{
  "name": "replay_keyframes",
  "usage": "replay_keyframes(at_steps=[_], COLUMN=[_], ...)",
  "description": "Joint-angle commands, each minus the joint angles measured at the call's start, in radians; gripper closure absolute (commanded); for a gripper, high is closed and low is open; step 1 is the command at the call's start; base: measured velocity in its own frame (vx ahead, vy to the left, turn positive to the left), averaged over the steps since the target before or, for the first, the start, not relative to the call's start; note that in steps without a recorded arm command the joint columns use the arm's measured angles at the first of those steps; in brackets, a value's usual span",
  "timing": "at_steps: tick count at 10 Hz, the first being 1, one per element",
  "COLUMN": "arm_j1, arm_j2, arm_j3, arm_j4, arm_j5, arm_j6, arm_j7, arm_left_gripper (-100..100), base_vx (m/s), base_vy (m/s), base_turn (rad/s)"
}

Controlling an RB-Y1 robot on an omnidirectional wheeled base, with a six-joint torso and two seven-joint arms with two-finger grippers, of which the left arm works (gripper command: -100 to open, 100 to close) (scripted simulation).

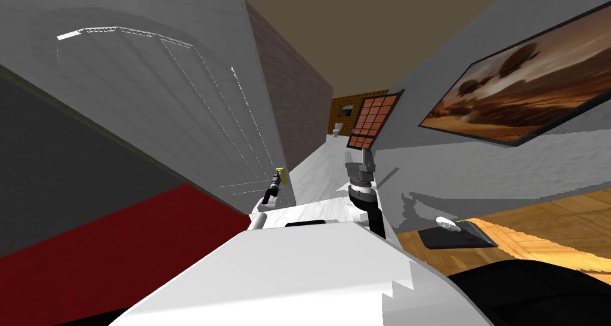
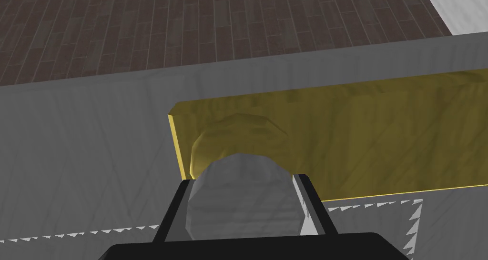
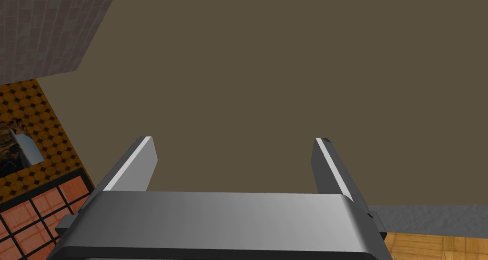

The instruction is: Push the door open

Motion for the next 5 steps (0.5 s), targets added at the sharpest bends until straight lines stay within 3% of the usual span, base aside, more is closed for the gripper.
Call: replay_keyframes(at_steps=[1, 5], arm_j1=[-0.003, -0.012], arm_j2=[0.006, 0.002], arm_j3=[0.035, 0.09], arm_j4=[-0.005, 0.006], arm_j5=[0.003, 0.011], arm_j6=[0.001, 0.001], arm_j7=[-0.007, -0.019], arm_left_gripper=[100, 100], base_vx=[0.118, 0.161], base_vy=[-0.08, -0.106], base_turn=[0.074, 0.083])
